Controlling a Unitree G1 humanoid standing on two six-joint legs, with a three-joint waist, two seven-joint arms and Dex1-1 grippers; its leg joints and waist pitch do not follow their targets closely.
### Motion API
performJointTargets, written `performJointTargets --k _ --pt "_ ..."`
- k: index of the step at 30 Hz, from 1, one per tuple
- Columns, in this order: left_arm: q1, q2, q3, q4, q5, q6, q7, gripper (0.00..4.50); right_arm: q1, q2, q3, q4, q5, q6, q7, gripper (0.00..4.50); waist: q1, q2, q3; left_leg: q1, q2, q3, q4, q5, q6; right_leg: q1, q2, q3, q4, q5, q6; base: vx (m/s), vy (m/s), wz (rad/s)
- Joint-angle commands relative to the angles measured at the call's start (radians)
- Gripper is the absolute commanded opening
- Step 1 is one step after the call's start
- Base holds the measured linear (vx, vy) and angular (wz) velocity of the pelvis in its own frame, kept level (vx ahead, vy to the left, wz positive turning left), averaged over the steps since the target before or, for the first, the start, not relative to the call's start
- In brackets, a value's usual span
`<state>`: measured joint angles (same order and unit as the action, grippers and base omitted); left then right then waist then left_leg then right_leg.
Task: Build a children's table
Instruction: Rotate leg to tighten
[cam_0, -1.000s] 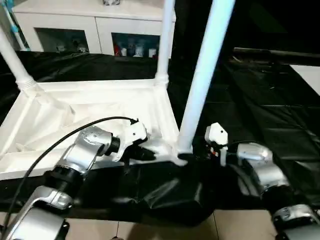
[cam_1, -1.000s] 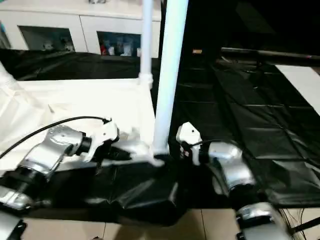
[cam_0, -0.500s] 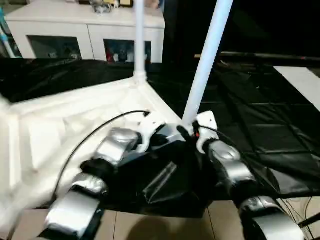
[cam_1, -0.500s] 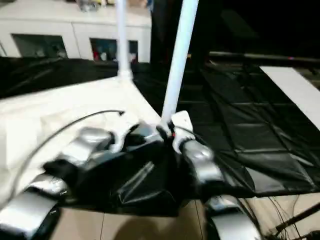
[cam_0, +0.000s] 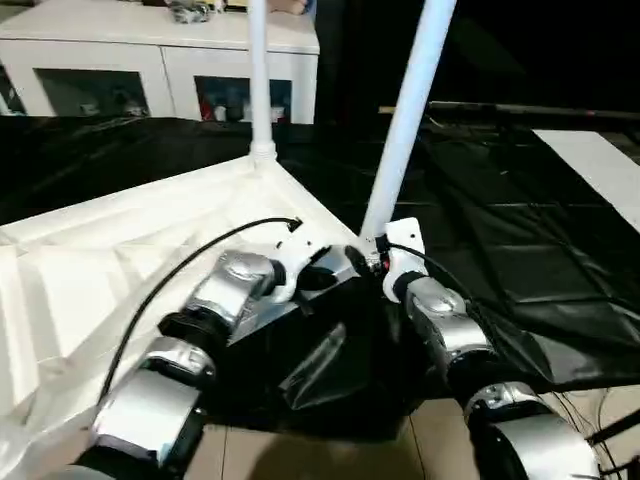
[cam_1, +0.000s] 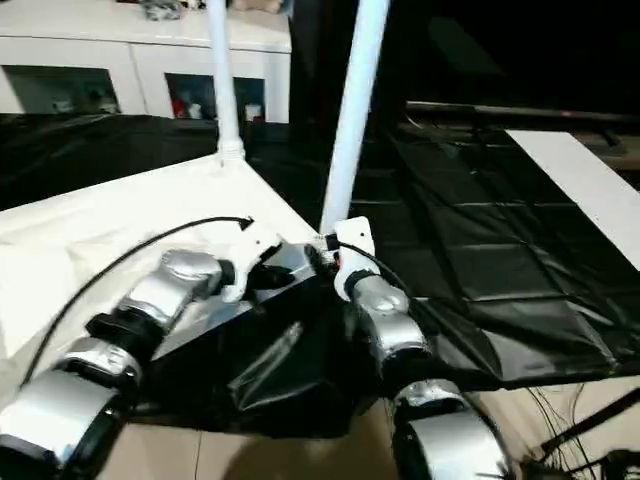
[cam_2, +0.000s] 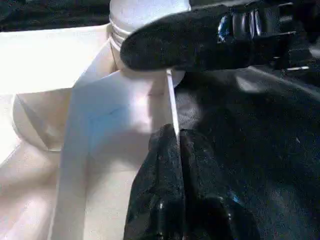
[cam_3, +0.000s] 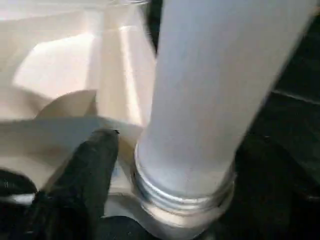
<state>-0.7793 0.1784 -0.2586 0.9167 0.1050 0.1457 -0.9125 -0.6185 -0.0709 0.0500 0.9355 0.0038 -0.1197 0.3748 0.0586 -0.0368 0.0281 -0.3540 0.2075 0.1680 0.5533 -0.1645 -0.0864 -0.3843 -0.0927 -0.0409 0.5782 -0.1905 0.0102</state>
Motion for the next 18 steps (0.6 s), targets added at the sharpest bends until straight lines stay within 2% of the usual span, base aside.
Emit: performJointTargets --k 1,2,4,5,6,8,9,10,12,14,18 --pt "0.052 0.016 -0.096 -0.012 0.036 -0.027 -0.176 0.0 0.024 -0.041 0.063 -0.076 -0.009 -0.007 0.167 3.78 0.004 0.006 -0.037 0.005 0.016 0.0 -0.077 -0.431 0.013 0.018 -0.039 0.024 -0.079 -0.328 -0.168 0.0 0.0 0.0" --pt "0.064 0.034 -0.106 -0.035 0.034 -0.061 -0.218 0.0 0.038 -0.07 0.071 -0.108 -0.004 -0.017 0.221 3.78 0.011 0.01 -0.038 0.01 0.019 0.003 -0.076 -0.423 0.018 0.017 -0.04 0.025 -0.082 -0.314 -0.174 0.0 0.0 0.0" --pt "0.083 0.073 -0.119 -0.085 0.024 -0.074 -0.295 0.0 0.073 -0.131 0.078 -0.195 0.039 -0.008 0.364 3.78 0.02 0.012 -0.042 0.015 0.023 0.011 -0.07 -0.375 0.039 0.018 -0.038 0.029 -0.071 -0.219 -0.204 0.058 -0.024 0.11" --pt "0.086 0.083 -0.123 -0.096 0.023 -0.072 -0.311 0.0 0.083 -0.147 0.083 -0.217 0.047 -0.007 0.397 3.78 0.023 0.012 -0.043 0.014 0.023 0.012 -0.068 -0.361 0.045 0.02 -0.036 0.029 -0.066 -0.19 -0.211 0.061 -0.025 0.12" --pt "0.091 0.104 -0.131 -0.115 0.023 -0.07 -0.339 0.0 0.102 -0.176 0.091 -0.261 0.066 0.001 0.459 3.78 0.027 0.02 -0.043 0.008 0.023 0.011 -0.069 -0.315 0.046 0.025 -0.037 0.029 -0.058 -0.142 -0.226 0.061 -0.016 0.07" --pt "0.096 0.126 -0.141 -0.135 0.022 -0.067 -0.367 0.0 0.122 -0.209 0.1 -0.307 0.086 0.012 0.525 3.78 0.035 0.015 -0.048 0.009 0.025 0.012 -0.064 -0.272 0.057 0.033 -0.032 0.025 -0.05 -0.072 -0.233 0.063 0.0 0.03" --pt "0.104 0.164 -0.147 -0.166 0.018 -0.069 -0.401 0.0 0.154 -0.264 0.115 -0.37 0.109 0.028 0.617 3.78 0.04 0.02 -0.051 0.002 0.022 0.013 -0.056 -0.179 0.078 0.042 -0.027 0.022 -0.033 0.063 -0.262 0.057 0.014 0.0" --pt "0.107 0.184 -0.146 -0.184 0.016 -0.073 -0.413 0.0 0.173 -0.297 0.125 -0.403 0.12 0.037 0.669 3.78 0.044 0.021 -0.051 -0.001 0.02 0.015 -0.05 -0.138 0.094 0.041 -0.027 0.02 -0.026 0.122 -0.271 0.0 0.0 0.0" --pt "0.112 0.198 -0.141 -0.197 0.018 -0.078 -0.426 0.0 0.181 -0.315 0.131 -0.419 0.122 0.036 0.696 3.78 0.044 0.021 -0.055 0.001 0.02 0.017 -0.043 -0.105 0.106 0.041 -0.026 0.018 -0.02 0.171 -0.291 0.0 0.0 0.0" --pt "0.117 0.203 -0.134 -0.206 0.016 -0.085 -0.435 0.0 0.187 -0.322 0.134 -0.43 0.119 0.036 0.718 3.78 0.043 0.02 -0.053 -0.002 0.019 0.018 -0.043 -0.118 0.106 0.04 -0.029 0.017 -0.022 0.145 -0.293 0.0 0.0 0.0" --pt "0.132 0.209 -0.132 -0.231 0.002 -0.079 -0.458 0.0 0.171 -0.304 0.154 -0.414 0.098 0.027 0.721 3.78 0.04 0.021 -0.047 0.001 0.024 0.017 -0.054 -0.21 0.065 0.038 -0.036 0.021 -0.036 -0.036 -0.27 0.0 0.0 0.0"
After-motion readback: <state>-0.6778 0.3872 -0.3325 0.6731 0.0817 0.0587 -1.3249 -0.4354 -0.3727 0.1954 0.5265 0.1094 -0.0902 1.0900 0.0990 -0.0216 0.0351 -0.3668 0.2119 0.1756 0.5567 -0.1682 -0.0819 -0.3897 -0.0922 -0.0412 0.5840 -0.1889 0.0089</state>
